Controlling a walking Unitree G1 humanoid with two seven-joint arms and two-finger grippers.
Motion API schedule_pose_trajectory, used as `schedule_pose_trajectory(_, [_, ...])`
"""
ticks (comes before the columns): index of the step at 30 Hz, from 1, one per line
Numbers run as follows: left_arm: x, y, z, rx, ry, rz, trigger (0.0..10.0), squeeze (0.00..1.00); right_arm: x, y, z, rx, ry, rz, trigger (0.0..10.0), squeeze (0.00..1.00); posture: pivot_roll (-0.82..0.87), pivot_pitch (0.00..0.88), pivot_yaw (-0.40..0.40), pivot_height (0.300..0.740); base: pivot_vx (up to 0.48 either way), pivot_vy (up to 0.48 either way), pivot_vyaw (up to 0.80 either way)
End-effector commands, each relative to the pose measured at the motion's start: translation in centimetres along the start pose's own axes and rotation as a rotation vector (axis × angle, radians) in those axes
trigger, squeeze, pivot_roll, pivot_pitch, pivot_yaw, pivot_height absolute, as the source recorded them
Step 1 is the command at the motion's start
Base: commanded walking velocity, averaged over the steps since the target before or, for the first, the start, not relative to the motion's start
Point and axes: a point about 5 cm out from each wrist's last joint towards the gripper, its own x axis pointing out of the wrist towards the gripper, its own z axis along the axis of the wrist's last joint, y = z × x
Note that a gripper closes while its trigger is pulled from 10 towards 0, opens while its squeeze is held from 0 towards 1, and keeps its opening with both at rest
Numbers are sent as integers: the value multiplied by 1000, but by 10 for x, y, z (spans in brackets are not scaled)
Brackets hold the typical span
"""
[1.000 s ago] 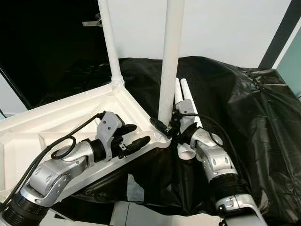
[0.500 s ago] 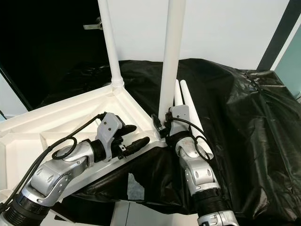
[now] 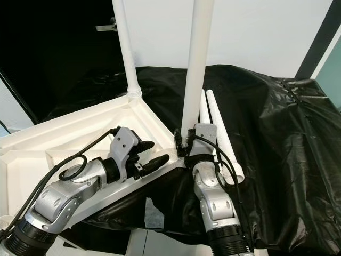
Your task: Building children table
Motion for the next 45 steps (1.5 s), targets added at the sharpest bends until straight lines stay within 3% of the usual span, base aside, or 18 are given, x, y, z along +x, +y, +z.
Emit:
schedule_pose_trajectory(1, [1, -4, 1, 17, 3, -78, 10000, 0, -3, -4, 2, -1, -14, 39, 10000, 1000, 58, 0, 18, 740, 0, 0, 0])
schedule_pose_trajectory(2, [2, -3, 2, 19, 1, -83, 10000, 0, -5, -10, 2, -15, -14, 148, 10000, 0, 59, 0, 14, 740, 0, 0, 0])
schedule_pose_trajectory(7, [2, -3, 3, 19, -1, -82, 10000, 0, -5, -17, 2, -33, -9, 214, 10000, 0, 58, 0, 15, 740, 0, 0, 0])
schedule_pose_trajectory(11, [1, -1, 3, 19, -3, -77, 10000, 0, 3, -28, 3, -71, 6, 398, 10000, 0, 58, 0, 20, 740, 0, 0, 0])
schedule_pose_trajectory(15, [0, 0, 3, 19, -4, -74, 10000, 0, 10, -28, 6, -87, 13, 520, 10000, 0, 61, 0, 20, 740, 0, 0, 0])
schedule_pose_trajectory(21, [1, 1, 3, 19, -5, -72, 10000, 0, 19, -26, 7, -132, 33, 606, 10000, 0, 64, 0, 16, 740, 0, 0, 0])
schedule_pose_trajectory(22, [1, 1, 3, 19, -5, -73, 10000, 0, 22, -26, 6, -144, 43, 628, 6392, 0, 67, 0, 12, 740, 0, 0, 0])
schedule_pose_trajectory(23, [1, 0, 2, 16, -2, -75, 10000, 0, 25, -26, 5, -157, 55, 644, 1255, 0, 71, 0, 10, 740, 0, 0, 0])
schedule_pose_trajectory(24, [1, 0, 2, 16, -2, -75, 10000, 0, 25, -26, 5, -157, 55, 644, 1255, 0, 71, 0, 10, 740, 0, 0, 0])
schedule_pose_trajectory(25, [1, 0, 2, 14, -1, -77, 10000, 0, 26, -27, 4, -165, 62, 654, 118, 0, 72, 0, 10, 740, 0, 0, 0])
schedule_pose_trajectory(27, [1, -2, 0, 12, 4, -83, 10000, 0, 26, -28, 3, -164, 73, 668, 0, 0, 75, 0, 8, 740, 0, 0, 0])
schedule_pose_trajectory(33, [1, -7, -6, 2, 16, -92, 10000, 0, 26, -31, -3, -151, 97, 681, 0, 0, 73, 0, 8, 740, 0, 0, 0])
schedule_pose_trajectory(37, [3, -9, -9, -17, 15, -84, 10000, 0, 26, -35, -6, -129, 95, 628, 0, 0, 72, 0, 7, 740, 0, 0, 0])
schedule_pose_trajectory(38, [4, -9, -12, 0, 24, -76, 10000, 0, 26, -35, -7, -130, 94, 606, 2745, 0, 72, 0, 7, 740, 0, 0, 0])
schedule_pose_trajectory(39, [4, -8, -15, 0, 30, -68, 10000, 0, 26, -35, -9, -120, 94, 578, 10000, 0, 69, 0, 8, 740, 0, 0, 0])
schedule_pose_trajectory(42, [5, -7, -18, -7, 32, -56, 10000, 0, 26, -34, -11, -120, 94, 531, 10000, 0, 68, 0, 8, 740, 0, 0, 0])
schedule_pose_trajectory(43, [6, -5, -21, -19, 31, -40, 10000, 0, 27, -33, -15, -120, 99, 460, 10000, 0, 67, 0, 10, 740, 0, 0, 0])
schedule_pose_trajectory(45, [6, -5, -21, -19, 31, -40, 10000, 0, 27, -33, -15, -120, 99, 460, 10000, 0, 67, 0, 10, 740, 0, 0, 0])
